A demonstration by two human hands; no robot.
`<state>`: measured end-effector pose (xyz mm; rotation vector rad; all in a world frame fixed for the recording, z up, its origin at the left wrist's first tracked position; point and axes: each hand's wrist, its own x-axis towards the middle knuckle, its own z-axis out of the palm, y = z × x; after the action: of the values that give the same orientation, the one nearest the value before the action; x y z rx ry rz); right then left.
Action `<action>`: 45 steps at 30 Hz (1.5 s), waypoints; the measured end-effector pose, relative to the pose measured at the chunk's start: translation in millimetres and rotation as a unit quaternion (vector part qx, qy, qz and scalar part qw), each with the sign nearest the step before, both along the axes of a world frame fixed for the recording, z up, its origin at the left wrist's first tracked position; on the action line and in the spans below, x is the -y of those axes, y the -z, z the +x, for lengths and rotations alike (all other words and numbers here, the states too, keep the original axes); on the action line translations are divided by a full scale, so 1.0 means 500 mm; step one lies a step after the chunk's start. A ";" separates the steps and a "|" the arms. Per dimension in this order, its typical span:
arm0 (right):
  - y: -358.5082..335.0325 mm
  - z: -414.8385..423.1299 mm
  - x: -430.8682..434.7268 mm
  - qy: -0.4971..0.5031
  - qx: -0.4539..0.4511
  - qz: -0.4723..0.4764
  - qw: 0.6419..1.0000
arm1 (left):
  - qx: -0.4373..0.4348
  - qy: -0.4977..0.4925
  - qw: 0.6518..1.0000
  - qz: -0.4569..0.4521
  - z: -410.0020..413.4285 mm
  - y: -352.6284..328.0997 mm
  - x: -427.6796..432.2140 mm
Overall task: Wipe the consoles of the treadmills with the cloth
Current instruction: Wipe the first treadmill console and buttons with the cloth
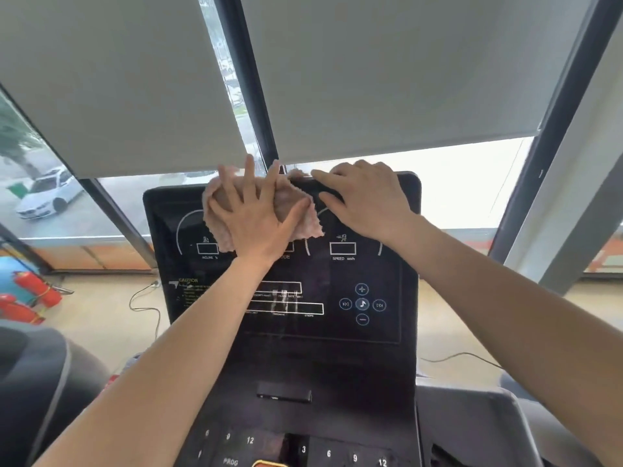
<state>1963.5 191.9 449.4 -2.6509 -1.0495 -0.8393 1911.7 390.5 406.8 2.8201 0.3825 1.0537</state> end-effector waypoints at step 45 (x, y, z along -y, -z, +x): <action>0.037 -0.046 -0.158 -0.027 0.022 0.084 0.996 | 0.030 -0.222 0.949 -0.221 -0.027 0.034 -0.163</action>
<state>1940.7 270.8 430.7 -2.4650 -1.0095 -0.9357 1898.3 472.0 389.8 2.3439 1.1309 0.9635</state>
